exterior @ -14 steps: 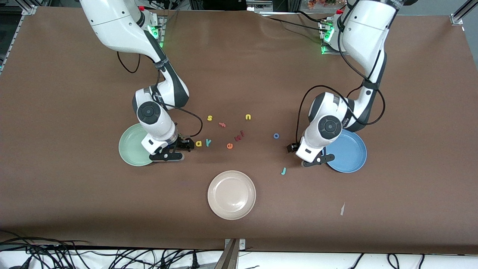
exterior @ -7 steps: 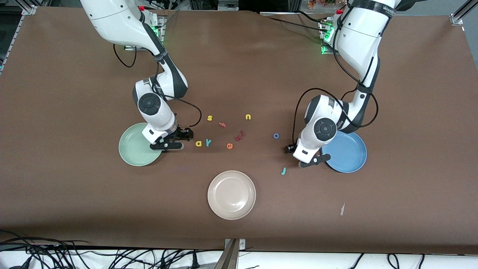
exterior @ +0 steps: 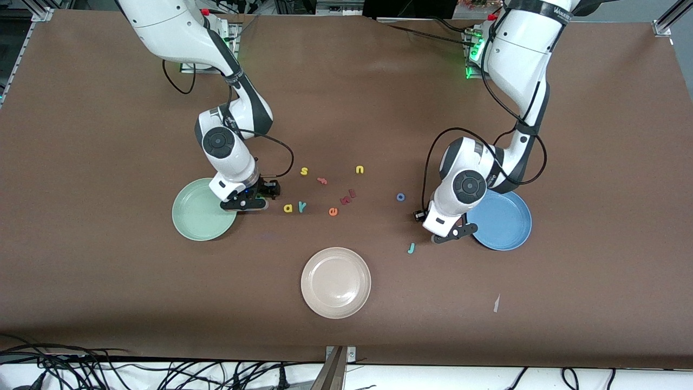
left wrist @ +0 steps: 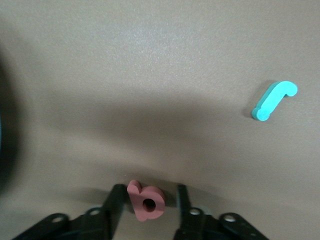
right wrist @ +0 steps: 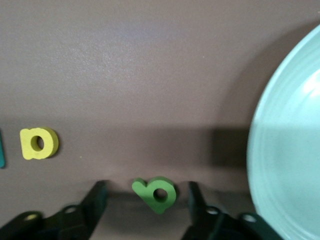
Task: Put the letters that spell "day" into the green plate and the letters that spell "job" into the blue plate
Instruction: 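Drop the green letter on the green plate while the left gripper drops the b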
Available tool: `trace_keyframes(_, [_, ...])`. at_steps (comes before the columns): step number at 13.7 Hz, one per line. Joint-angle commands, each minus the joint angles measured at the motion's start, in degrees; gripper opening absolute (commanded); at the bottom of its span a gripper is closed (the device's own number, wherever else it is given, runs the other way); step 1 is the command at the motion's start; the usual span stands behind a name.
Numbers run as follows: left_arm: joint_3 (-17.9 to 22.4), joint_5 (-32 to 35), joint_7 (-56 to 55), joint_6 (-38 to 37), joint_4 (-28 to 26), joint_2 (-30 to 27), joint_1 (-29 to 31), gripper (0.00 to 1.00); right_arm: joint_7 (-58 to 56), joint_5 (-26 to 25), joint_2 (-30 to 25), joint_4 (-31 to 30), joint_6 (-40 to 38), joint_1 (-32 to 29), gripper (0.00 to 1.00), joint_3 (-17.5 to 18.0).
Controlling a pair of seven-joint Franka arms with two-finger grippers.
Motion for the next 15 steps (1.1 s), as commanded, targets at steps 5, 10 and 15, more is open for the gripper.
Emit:
trace_keyframes(5, [0.7,-0.5,1.5,-0.8,1.9,0.6,-0.1,0.0,-0.7,0.5,-1.0,-1.5,1.2,-0.5,0.4,0.6])
trace_keyframes(10, [1.2,-0.5,11.9,-15.6,9.1,-1.3,4.6,0.0,-0.8,0.4,-1.0,-1.5,0.9,-0.5,0.27,0.6])
trace_keyframes(15, [1.8,1.1,28.8,-20.5,9.5,-3.7,11.6,0.0,-2.2,-0.2,-5.1,4.6,-11.0,-0.8,0.27,0.4])
